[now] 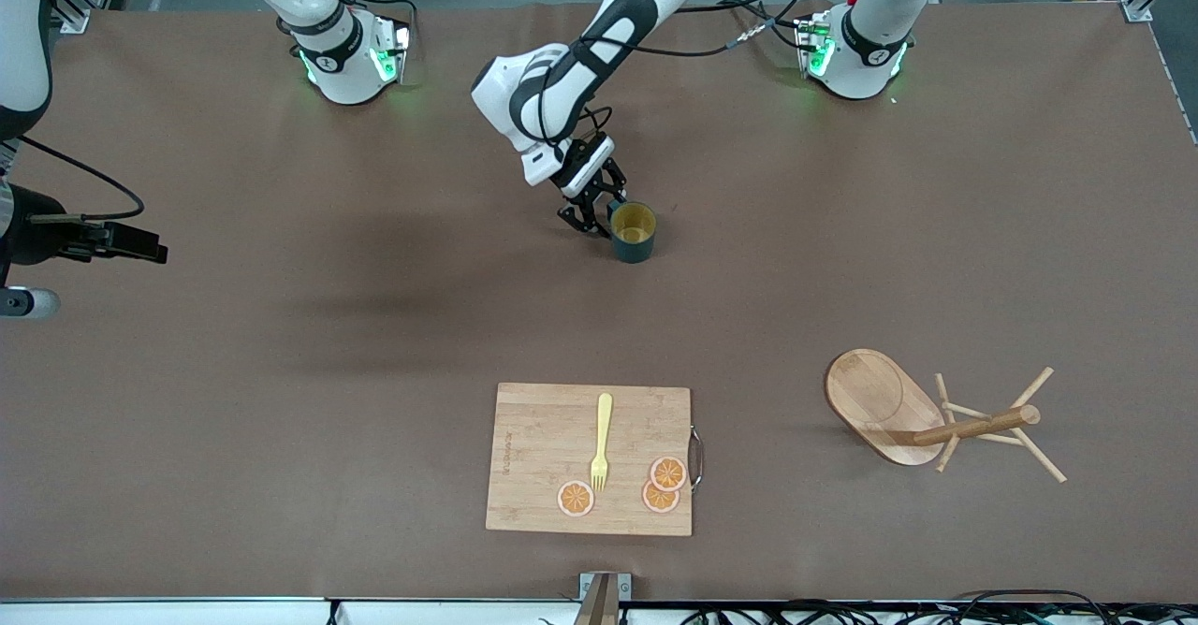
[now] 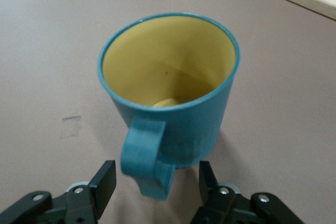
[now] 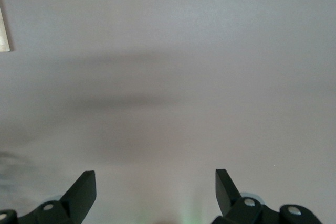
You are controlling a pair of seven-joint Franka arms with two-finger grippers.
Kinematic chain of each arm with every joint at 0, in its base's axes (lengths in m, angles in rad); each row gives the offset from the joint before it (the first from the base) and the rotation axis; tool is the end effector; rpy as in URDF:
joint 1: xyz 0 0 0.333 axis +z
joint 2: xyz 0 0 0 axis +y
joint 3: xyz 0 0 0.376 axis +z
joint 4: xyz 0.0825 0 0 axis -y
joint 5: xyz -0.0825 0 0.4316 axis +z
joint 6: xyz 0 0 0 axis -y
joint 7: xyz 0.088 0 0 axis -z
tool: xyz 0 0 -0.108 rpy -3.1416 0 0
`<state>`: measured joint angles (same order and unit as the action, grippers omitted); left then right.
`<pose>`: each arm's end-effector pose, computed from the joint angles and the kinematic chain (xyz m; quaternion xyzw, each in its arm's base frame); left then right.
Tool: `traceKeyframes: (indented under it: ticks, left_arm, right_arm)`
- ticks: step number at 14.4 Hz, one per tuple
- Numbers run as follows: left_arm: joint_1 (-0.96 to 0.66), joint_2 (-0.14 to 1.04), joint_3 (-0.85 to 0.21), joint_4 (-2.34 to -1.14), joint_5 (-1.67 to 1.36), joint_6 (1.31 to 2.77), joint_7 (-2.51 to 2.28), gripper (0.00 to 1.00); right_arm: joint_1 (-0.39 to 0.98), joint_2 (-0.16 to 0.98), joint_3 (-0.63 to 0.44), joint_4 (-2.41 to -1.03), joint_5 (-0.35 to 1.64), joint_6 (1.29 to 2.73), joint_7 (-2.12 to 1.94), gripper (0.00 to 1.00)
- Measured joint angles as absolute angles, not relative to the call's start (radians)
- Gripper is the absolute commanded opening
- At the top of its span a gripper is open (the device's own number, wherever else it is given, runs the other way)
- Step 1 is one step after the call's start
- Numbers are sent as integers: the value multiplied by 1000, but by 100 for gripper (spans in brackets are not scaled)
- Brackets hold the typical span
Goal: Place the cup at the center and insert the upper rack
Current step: 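Grasp the mug handle with the left gripper while the right gripper withdraws, then lift and carry the mug to the wooden stand with the left gripper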
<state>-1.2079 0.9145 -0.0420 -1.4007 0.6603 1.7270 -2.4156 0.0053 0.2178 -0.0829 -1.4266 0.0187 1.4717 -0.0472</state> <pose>0.2954 -0.6893 0.1396 -0.8369 -0.3863 -0.3361 0.1935 0.6649 -0.0432 0.6117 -0.9962 0.0148 0.0857 0.0057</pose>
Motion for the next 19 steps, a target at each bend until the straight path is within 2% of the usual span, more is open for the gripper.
traceKeyframes:
  ticks: [4,6,7,9,10,15,19]
  left_arm:
    - [-1231,914,-41,-1393,683,1682,-2416,53]
    - [-1233,914,-41,-1393,684,1667,-2416,41]
    - [-1233,914,-40,-1393,684,1666,-2416,32]
    - [-1233,914,-37,-1392,684,1665,-2413,8]
    - [-1233,914,-34,-1391,684,1665,-2408,0]
    - [-1230,889,0,-1372,684,1664,-2310,0]
    - [-1149,756,20,-1350,610,1655,-2208,0]
  right_arm:
    - [18,171,-78,-1406,19,1449,-98,100]
    - [18,140,-80,-1409,18,1418,-117,100]
    - [18,130,-81,-1413,18,1411,-121,100]
    - [17,117,-86,-1423,17,1407,-124,100]
    - [17,110,-87,-1429,17,1404,-125,100]
    - [17,67,-87,-1436,17,1361,-124,100]
    - [14,27,-91,-1457,18,1341,-113,100]
